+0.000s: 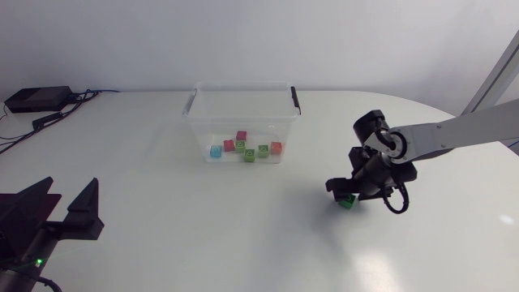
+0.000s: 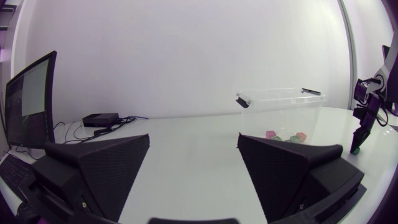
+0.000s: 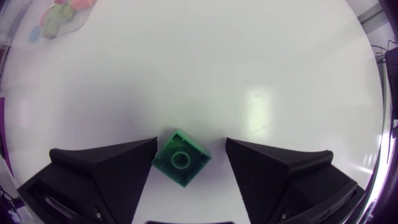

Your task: Place the duplo bricks in the container

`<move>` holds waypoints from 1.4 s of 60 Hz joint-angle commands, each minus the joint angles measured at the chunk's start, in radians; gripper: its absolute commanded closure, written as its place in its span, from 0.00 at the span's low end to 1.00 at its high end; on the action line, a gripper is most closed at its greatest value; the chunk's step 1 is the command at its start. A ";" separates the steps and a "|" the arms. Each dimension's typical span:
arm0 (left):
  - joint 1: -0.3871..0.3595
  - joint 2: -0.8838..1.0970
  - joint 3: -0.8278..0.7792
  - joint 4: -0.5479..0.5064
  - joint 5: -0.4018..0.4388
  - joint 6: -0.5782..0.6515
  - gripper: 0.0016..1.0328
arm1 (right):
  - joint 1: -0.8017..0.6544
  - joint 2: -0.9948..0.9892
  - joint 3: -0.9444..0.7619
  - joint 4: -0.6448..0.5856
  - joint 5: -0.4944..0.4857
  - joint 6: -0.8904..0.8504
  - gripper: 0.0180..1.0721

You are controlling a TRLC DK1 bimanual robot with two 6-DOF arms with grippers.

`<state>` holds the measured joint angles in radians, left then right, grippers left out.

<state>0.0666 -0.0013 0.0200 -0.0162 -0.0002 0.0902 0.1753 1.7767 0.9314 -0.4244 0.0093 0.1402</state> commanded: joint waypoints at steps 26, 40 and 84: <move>0.009 -0.011 -0.018 0.010 0.008 0.017 0.04 | 0.026 0.020 -0.029 -0.014 0.035 0.061 0.75; 0.009 -0.011 -0.018 0.010 0.008 0.016 0.04 | 0.016 -0.030 0.015 -0.030 0.021 0.044 0.75; 0.009 -0.011 -0.018 0.010 0.008 0.017 0.04 | 0.213 0.046 0.747 -0.217 -0.011 -0.019 0.75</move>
<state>0.0666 -0.0013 0.0200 -0.0162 -0.0002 0.0902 0.3687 1.7367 1.5963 -0.6106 -0.0029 0.1272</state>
